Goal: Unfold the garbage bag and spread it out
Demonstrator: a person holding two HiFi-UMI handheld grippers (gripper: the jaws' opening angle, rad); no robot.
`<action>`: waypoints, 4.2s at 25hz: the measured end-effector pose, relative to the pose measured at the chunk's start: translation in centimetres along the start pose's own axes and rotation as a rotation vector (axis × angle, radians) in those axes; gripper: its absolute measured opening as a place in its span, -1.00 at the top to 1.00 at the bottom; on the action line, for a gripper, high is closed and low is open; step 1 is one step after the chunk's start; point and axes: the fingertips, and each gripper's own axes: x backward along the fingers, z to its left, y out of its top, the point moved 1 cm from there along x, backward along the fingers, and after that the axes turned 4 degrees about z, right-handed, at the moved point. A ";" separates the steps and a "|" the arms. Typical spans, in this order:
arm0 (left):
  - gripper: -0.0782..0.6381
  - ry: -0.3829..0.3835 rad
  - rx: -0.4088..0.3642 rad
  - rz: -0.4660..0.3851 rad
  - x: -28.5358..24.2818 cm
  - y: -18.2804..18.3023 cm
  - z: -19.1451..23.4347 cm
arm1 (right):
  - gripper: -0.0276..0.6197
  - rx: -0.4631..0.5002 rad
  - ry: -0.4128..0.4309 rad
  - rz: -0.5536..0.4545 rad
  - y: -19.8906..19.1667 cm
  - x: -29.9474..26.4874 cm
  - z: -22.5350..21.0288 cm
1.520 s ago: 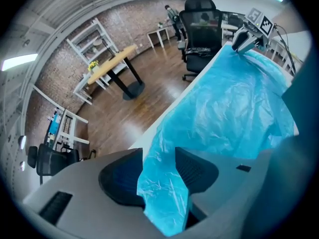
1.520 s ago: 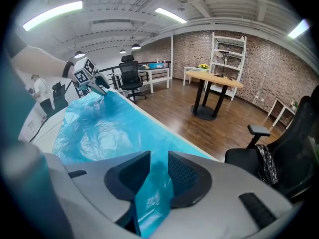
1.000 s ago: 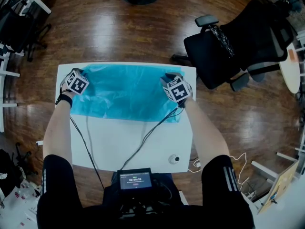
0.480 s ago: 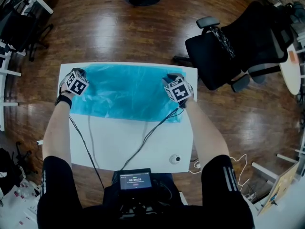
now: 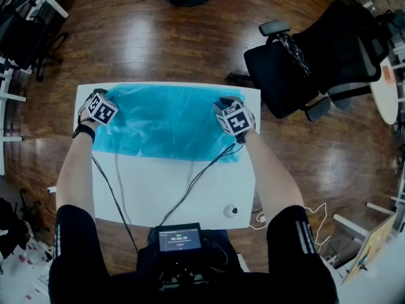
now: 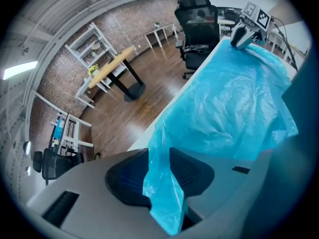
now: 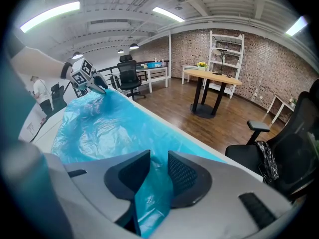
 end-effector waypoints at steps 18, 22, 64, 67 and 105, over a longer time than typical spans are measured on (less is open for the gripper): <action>0.78 0.007 0.012 -0.122 3.0 1.0 -0.9 | 0.48 0.012 -0.008 0.007 0.2 0.0 0.2; 0.78 0.016 0.032 -0.165 4.4 0.9 -0.8 | 0.48 0.024 -0.021 -0.041 1.6 0.5 0.3; 0.78 -0.069 -0.092 -0.734 30.4 -3.6 -12.5 | 0.47 0.008 -0.070 -0.332 8.5 16.1 5.1; 0.78 -0.090 -0.091 -0.740 31.2 -4.8 -13.7 | 0.46 -0.012 -0.066 -0.366 8.9 17.8 5.9; 0.78 -0.500 -0.094 -0.527 24.3 -17.0 -32.1 | 0.46 -0.204 0.065 0.041 1.1 6.7 9.5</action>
